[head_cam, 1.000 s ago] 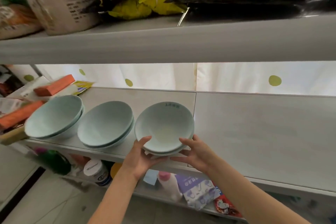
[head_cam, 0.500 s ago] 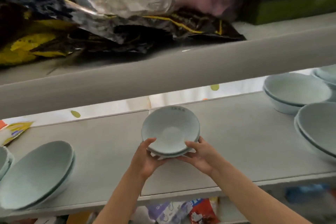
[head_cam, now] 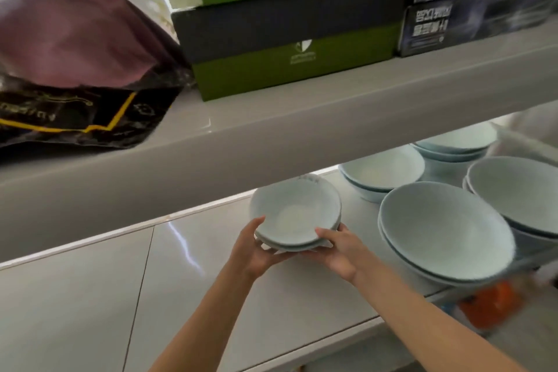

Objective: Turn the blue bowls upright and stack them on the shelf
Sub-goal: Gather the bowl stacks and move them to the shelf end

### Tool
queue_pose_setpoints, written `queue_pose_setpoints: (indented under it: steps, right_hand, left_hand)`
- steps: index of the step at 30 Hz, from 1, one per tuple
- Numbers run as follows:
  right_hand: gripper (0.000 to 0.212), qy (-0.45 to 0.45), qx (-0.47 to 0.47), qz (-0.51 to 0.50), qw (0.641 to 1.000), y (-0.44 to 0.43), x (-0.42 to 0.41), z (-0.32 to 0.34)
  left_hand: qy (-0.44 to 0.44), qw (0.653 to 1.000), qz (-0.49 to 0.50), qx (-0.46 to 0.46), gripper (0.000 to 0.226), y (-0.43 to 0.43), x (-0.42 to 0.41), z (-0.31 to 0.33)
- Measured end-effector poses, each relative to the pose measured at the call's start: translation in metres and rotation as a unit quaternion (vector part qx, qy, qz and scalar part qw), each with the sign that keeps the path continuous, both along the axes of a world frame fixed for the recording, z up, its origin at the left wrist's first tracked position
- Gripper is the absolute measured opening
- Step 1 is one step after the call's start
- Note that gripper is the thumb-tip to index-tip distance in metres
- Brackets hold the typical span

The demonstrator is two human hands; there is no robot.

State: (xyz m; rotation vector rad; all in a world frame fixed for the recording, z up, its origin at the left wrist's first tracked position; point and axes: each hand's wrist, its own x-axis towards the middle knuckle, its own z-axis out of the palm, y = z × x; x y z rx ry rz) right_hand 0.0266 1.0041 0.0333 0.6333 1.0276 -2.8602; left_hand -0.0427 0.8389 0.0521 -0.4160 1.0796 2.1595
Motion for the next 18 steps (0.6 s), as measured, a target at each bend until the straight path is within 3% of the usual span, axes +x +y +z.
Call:
queue_pose_setpoints:
  steps: [6, 11, 15, 18]
  right_hand:
    - [0.052, 0.017, -0.016, -0.016, 1.000, 0.016, -0.009, 0.001]
    - [0.052, 0.035, -0.028, -0.016, 0.999, 0.018, -0.014, -0.004]
    - [0.050, 0.016, 0.019, 0.036, 0.999, 0.013, -0.007, -0.008]
    - [0.045, -0.024, 0.006, 0.083, 0.996, -0.007, -0.001, -0.013]
  left_hand:
    - [-0.002, 1.000, 0.004, -0.011, 0.031, 0.023, -0.013, 0.001]
    - [0.009, 1.000, -0.024, -0.001, 0.056, 0.027, -0.025, -0.001]
    - [0.029, 0.999, 0.006, -0.030, 0.046, 0.021, -0.014, 0.001]
    - [0.019, 0.999, 0.026, -0.021, 0.062, 0.001, -0.006, -0.005]
